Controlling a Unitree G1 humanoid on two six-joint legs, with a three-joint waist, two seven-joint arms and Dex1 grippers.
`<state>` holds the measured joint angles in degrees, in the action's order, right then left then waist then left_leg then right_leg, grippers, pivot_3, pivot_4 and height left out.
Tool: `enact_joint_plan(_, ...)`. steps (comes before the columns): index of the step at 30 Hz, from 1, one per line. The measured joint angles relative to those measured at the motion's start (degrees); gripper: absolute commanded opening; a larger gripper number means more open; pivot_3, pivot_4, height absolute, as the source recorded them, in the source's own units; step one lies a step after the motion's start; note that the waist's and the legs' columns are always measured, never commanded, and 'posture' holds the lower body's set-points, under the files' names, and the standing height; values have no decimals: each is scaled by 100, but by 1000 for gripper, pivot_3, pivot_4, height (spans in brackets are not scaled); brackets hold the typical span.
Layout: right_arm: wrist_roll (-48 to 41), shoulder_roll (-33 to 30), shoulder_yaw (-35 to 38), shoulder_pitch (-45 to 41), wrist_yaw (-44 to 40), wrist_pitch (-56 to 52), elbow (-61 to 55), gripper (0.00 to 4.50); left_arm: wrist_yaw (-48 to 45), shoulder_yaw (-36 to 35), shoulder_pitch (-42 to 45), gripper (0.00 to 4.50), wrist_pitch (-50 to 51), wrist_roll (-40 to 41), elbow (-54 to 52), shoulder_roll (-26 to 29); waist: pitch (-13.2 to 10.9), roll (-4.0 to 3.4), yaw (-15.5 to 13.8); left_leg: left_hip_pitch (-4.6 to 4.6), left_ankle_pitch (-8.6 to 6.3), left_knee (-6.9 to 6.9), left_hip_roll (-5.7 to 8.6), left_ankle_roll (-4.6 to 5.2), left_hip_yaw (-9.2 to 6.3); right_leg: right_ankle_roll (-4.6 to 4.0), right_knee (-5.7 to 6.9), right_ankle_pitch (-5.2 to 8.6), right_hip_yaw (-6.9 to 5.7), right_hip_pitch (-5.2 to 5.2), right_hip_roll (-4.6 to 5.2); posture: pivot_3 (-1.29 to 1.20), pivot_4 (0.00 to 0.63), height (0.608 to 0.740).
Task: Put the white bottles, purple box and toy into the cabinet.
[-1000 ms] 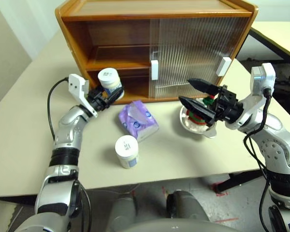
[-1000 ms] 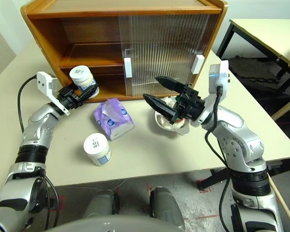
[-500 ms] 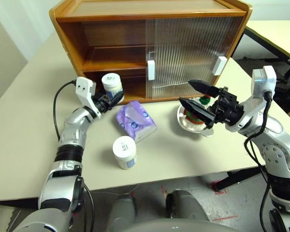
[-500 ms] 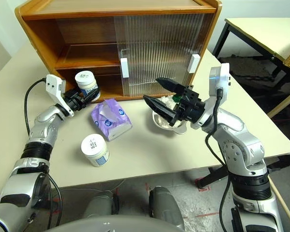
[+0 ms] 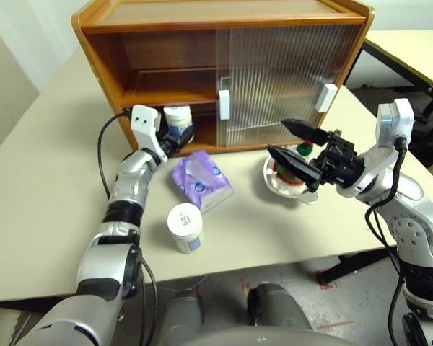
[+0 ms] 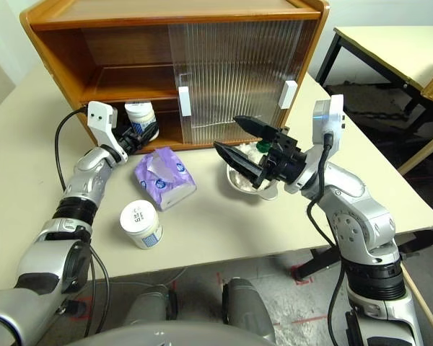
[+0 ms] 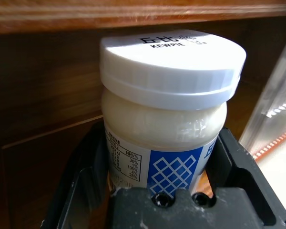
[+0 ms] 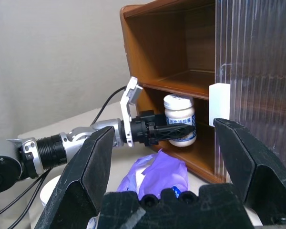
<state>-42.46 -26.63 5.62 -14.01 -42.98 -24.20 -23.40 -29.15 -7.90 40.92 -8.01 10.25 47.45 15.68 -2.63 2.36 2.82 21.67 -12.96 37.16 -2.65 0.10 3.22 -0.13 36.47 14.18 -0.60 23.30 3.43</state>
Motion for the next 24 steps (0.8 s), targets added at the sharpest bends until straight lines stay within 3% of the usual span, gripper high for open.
enact_joint_plan(24, -13, -49, 127, 159, 191, -1, -230, 4500, 1410, -74, 867, 3151, -981, -407, 2008, -323, 2, 6, 121, 3, -6, 6, 1, -11, 0, 6, -2, -6, 1, 0, -1, -138, 0, 740)
